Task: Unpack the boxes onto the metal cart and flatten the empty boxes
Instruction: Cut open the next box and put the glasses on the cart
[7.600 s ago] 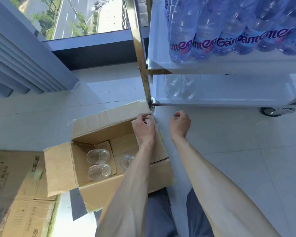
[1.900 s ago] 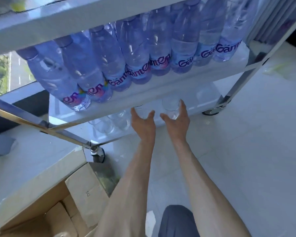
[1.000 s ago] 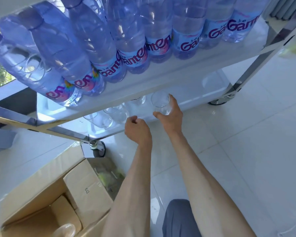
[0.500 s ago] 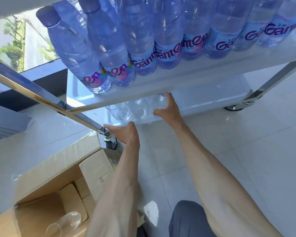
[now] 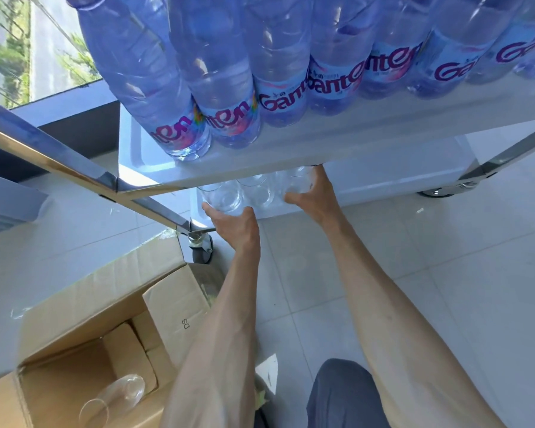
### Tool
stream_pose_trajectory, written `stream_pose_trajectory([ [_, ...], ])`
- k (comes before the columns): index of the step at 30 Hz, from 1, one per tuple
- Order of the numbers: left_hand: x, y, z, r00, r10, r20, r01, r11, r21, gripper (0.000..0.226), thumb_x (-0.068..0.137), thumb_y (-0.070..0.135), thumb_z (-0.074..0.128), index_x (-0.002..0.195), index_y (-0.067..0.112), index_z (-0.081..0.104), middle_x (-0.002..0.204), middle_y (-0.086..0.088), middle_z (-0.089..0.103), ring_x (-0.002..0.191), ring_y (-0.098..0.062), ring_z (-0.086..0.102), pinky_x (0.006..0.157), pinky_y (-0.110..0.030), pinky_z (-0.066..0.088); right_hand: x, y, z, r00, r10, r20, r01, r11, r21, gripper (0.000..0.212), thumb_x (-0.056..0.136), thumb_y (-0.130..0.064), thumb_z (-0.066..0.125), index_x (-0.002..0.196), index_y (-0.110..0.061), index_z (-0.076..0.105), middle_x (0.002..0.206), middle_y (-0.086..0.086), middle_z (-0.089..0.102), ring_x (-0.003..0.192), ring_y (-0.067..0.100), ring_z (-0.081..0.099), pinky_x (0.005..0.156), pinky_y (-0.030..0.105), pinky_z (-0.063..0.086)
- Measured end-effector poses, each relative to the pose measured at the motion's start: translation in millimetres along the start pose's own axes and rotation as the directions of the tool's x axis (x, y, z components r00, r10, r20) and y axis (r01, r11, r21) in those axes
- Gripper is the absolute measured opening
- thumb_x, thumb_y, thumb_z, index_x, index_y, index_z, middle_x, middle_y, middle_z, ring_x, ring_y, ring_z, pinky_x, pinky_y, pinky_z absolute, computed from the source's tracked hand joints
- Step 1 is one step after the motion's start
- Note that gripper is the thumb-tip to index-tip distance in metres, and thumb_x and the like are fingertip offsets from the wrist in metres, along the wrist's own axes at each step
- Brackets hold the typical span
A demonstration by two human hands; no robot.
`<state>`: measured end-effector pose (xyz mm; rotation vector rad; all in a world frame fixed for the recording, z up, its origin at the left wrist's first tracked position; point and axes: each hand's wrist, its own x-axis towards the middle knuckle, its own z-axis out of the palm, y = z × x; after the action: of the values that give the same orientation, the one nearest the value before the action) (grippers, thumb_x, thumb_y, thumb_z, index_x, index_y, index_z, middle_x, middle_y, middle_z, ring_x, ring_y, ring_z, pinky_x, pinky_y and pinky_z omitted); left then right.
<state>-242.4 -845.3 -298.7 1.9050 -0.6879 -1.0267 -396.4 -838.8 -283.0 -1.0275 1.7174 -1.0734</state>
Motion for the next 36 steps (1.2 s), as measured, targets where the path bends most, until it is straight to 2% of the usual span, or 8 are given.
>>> stream_pose_trajectory([
  [2,3,1,2,1.000,0.017,-0.012,-0.018,1.000,-0.004,0.099,0.071,0.003,0.064,0.156,0.019,0.016,0.152,-0.010,0.038,0.130,-0.028,0.048,0.102,-0.030,0.043,1,2,1,1.000,-0.017,-0.002,0.017,1.000,0.000,0.086,0.062,-0.018,0.082,0.135,-0.034,0.038,0.118,-0.022,0.054,0.105,0.002,0.053,0.079,0.006,0.041],
  [7,11,4,2,0.999,0.024,-0.029,-0.025,0.999,-0.034,0.102,0.066,0.006,0.063,0.155,0.022,0.016,0.150,-0.010,0.041,0.125,-0.028,0.052,0.102,-0.037,0.048,12,7,-1,0.996,-0.057,0.069,0.060,0.997,-0.043,0.100,0.052,-0.031,0.089,0.137,-0.029,0.035,0.130,-0.017,0.048,0.119,0.006,0.046,0.098,0.021,0.039],
  [14,10,-1,5,0.999,0.046,-0.021,-0.046,0.999,-0.013,0.098,0.073,0.001,0.063,0.157,0.018,0.014,0.158,-0.007,0.032,0.137,-0.025,0.042,0.107,-0.030,0.042,17,9,-5,0.989,-0.041,0.142,0.051,0.996,-0.071,0.101,0.058,-0.020,0.088,0.142,-0.025,0.032,0.128,-0.017,0.043,0.115,0.003,0.041,0.092,0.016,0.033],
  [18,12,0,6,0.999,0.051,-0.019,-0.051,0.999,0.003,0.097,0.075,0.000,0.064,0.156,0.018,0.013,0.158,-0.008,0.032,0.138,-0.026,0.041,0.098,-0.022,0.038,17,10,-2,0.993,-0.041,0.110,0.051,0.995,-0.088,0.095,0.062,-0.016,0.088,0.140,-0.023,0.034,0.123,-0.016,0.045,0.110,0.003,0.042,0.080,0.003,0.033],
  [22,18,-3,2,0.999,0.049,-0.005,-0.048,0.998,0.044,0.097,0.076,0.003,0.065,0.156,0.019,0.014,0.156,-0.010,0.034,0.136,-0.029,0.042,0.106,-0.031,0.042,20,11,2,0.995,-0.048,0.083,0.058,0.991,-0.122,0.093,0.060,-0.020,0.090,0.138,-0.022,0.040,0.122,-0.015,0.050,0.108,0.007,0.048,0.074,-0.003,0.035],
  [28,21,0,-11,0.999,0.037,-0.003,-0.036,0.989,0.147,0.101,0.082,0.008,0.069,0.158,0.019,0.003,0.157,-0.012,0.033,0.139,-0.030,0.039,0.113,-0.037,0.037,12,9,23,0.996,0.015,-0.092,-0.031,0.985,-0.171,0.105,0.053,-0.023,0.092,0.142,-0.016,0.036,0.131,-0.002,0.052,0.117,0.018,0.051,0.089,0.021,0.039],
  [32,12,9,-24,1.000,0.025,0.005,-0.025,0.984,0.177,0.096,0.083,0.003,0.063,0.159,0.017,0.005,0.155,-0.012,0.035,0.137,-0.030,0.041,0.110,-0.035,0.040,2,8,34,0.976,0.124,-0.176,-0.167,0.952,-0.255,0.129,0.058,-0.014,0.087,0.156,-0.016,0.005,0.141,0.010,0.050,0.122,0.028,0.053,0.092,0.033,0.049],
  [36,-2,11,-38,0.997,0.065,0.042,-0.071,0.982,0.177,0.086,0.083,0.005,0.063,0.156,0.015,0.019,0.152,-0.012,0.038,0.136,-0.030,0.040,0.105,-0.032,0.039,-16,4,41,0.951,0.224,-0.215,-0.279,0.919,-0.278,0.119,0.069,-0.006,0.079,0.157,-0.012,0.000,0.142,0.013,0.050,0.125,0.029,0.052,0.096,0.034,0.047],
])
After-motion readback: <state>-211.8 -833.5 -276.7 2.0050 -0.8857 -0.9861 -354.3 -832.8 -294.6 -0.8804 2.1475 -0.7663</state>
